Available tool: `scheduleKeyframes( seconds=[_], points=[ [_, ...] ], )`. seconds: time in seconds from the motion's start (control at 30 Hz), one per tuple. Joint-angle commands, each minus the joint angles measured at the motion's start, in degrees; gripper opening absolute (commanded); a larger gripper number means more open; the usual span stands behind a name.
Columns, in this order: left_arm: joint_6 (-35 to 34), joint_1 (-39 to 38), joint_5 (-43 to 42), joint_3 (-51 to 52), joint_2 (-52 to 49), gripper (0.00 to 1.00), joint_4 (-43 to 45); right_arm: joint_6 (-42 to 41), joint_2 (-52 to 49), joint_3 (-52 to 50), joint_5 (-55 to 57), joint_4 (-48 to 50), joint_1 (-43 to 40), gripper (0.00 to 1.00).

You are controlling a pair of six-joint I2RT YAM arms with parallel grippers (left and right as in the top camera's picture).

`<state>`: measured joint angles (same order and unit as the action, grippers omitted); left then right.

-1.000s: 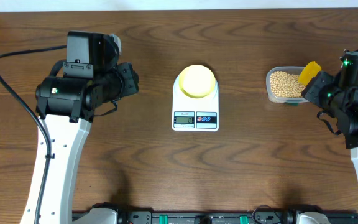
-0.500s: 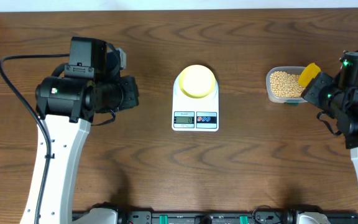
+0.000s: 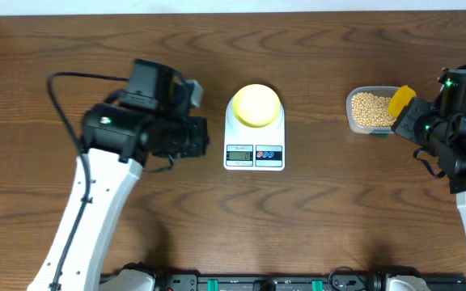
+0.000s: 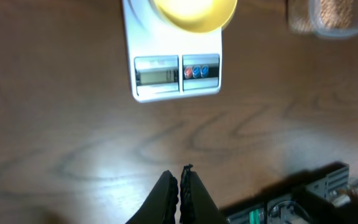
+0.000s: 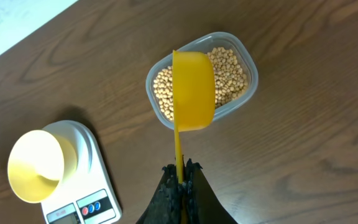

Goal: Scoop item into bowl and weigh 50g on scale
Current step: 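Move the left gripper down to the scale's buttons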

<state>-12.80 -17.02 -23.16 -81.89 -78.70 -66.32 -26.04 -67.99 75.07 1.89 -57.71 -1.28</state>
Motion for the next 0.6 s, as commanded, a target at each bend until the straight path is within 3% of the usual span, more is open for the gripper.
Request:
scheduleKeyframes(
  seconds=[0.0, 0.17, 0.3, 0.57],
  points=[
    [-5.5, -2.1, 2.2, 1.4, -0.3, 0.07, 0.6, 1.7, -0.1, 1.0, -0.3, -0.2, -0.1, 0.01],
    [-5.7, -6.7, 6.0, 3.5, -0.3, 0.07, 3.6, 3.5, -0.1, 1.0, -0.3, -0.4, -0.1, 0.01],
    [-9.7, -10.3, 9.6, 6.3, -0.8, 0.07, 7.0, 3.8, -0.1, 1.0, -0.6, -0.3, -0.1, 0.01],
    [-12.3, -12.8, 12.7, 10.7, -8.6, 0.07, 15.4, 3.8, -0.1, 1.0, -0.9, 0.5, -0.1, 0.01]
  ],
)
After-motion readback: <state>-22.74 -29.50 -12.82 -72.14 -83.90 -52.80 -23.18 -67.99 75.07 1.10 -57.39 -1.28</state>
